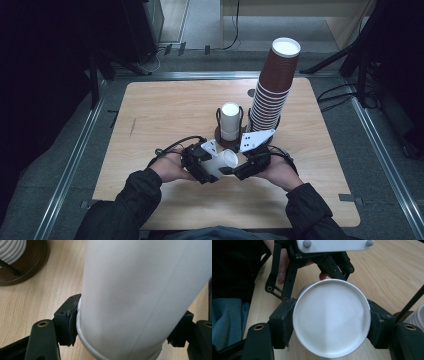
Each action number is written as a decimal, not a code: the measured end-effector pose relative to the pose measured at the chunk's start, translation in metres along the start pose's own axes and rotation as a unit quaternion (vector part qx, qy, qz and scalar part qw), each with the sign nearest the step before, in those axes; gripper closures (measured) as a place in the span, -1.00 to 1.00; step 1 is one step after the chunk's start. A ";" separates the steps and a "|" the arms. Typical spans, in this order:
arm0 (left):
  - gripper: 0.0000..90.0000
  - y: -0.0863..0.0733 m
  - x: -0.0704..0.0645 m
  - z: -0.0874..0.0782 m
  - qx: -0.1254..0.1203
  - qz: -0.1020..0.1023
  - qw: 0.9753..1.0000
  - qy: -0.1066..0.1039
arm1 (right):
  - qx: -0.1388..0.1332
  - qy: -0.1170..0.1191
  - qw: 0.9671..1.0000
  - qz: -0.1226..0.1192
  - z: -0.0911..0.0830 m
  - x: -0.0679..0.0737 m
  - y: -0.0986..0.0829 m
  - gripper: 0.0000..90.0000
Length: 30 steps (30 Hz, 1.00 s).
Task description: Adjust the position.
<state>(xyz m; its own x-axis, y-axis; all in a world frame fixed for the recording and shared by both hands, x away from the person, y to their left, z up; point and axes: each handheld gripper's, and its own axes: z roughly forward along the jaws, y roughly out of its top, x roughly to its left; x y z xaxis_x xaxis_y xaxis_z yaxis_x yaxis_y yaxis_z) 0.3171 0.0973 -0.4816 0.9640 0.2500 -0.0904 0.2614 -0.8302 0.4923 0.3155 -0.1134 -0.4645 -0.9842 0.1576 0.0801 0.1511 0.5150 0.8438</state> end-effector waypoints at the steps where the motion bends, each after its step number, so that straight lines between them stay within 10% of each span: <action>1: -0.40 0.000 0.000 0.000 0.001 0.001 1.000 -0.001 | 0.000 0.006 1.000 0.001 -0.001 0.000 0.000 -0.25; 15: -0.99 0.000 -0.001 -0.009 -0.047 -0.010 0.999 0.022 | -0.025 0.003 0.999 0.020 -0.009 -0.006 -0.001 -0.25; 30: -1.00 -0.006 0.004 -0.025 -0.104 -0.025 0.994 0.007 | -0.075 0.002 0.996 0.045 -0.019 -0.011 -0.007 -0.25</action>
<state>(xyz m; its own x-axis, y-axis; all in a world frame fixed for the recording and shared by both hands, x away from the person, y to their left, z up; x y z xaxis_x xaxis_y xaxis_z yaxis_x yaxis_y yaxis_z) 0.3179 0.1159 -0.4633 0.9490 0.2962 -0.1077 0.2916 -0.6955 0.6567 0.3234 -0.1344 -0.4610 -0.9678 0.1937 0.1606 0.2234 0.3676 0.9028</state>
